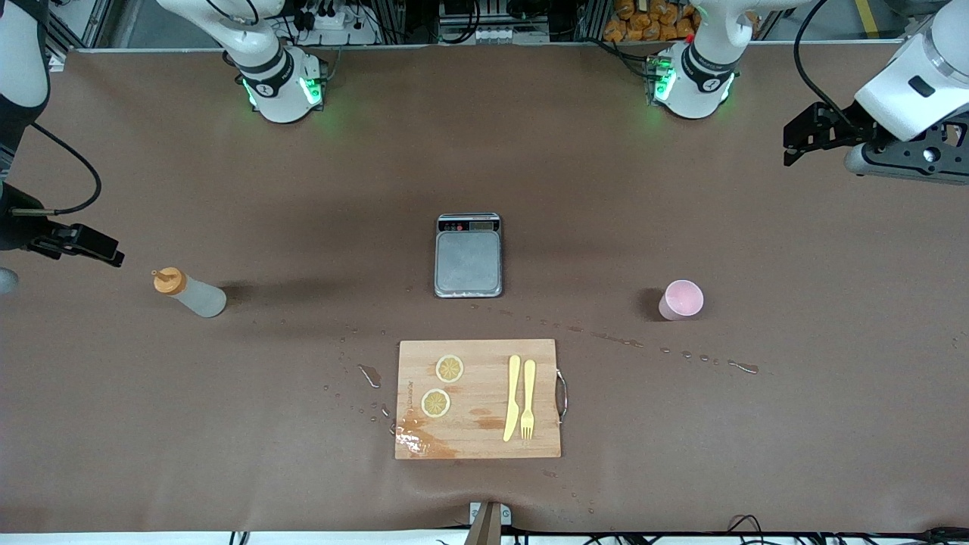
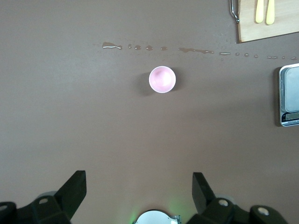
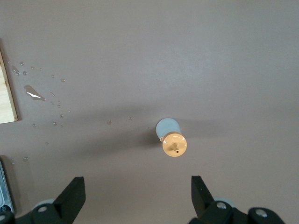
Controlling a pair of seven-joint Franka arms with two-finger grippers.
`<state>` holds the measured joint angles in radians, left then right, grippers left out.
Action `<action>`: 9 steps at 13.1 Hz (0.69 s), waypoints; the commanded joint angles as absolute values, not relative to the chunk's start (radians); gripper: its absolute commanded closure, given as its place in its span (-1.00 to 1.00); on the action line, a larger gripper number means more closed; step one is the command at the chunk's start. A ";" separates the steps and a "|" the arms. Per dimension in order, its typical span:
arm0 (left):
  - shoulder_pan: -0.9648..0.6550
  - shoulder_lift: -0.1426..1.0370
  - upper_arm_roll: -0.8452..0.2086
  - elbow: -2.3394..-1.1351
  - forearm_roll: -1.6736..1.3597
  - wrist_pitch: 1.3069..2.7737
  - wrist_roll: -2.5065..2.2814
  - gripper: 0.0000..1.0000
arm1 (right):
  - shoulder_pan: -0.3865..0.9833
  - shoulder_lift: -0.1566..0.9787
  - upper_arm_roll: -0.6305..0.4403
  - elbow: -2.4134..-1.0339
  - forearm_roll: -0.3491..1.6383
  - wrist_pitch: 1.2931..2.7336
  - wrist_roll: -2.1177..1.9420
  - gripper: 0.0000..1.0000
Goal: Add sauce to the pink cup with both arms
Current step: 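Move the left gripper to the cup while the right gripper reaches the bottle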
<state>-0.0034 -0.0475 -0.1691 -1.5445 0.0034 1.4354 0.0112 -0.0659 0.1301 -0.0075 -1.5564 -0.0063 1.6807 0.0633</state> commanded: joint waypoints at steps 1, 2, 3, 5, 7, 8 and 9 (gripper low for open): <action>0.000 -0.043 -0.176 -1.526 0.015 1.420 0.008 -1.00 | -0.075 0.117 0.005 -1.568 -0.023 1.689 0.072 -1.00; 0.000 -0.043 -0.176 -1.526 0.014 1.420 0.008 -1.00 | -0.074 0.117 0.005 -1.569 -0.023 1.689 0.072 -1.00; 0.002 -0.034 -0.176 -1.526 0.015 1.420 0.009 -1.00 | -0.075 0.117 0.005 -1.569 -0.023 1.697 0.072 -1.00; 0.002 -0.018 -0.175 -1.523 0.014 1.420 0.015 -1.00 | -0.074 0.118 0.005 -1.571 -0.023 1.701 0.072 -1.00; 0.002 -0.011 -0.169 -1.525 0.015 1.420 0.011 -1.00 | -0.075 0.123 0.005 -1.569 -0.023 1.715 0.072 -1.00; 0.011 -0.011 -0.167 -1.528 0.014 1.424 0.008 -1.00 | -0.077 0.123 0.005 -1.571 -0.023 1.712 0.072 -1.00; 0.017 -0.008 -0.167 -1.535 0.012 1.424 0.008 -1.00 | -0.081 0.121 0.005 -1.571 -0.021 1.706 0.074 -1.00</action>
<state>0.0018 -0.0137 -0.1649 -1.5448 0.0034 1.4354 0.0098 -0.0659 0.1301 -0.0069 -1.5585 -0.0063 1.7008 0.0635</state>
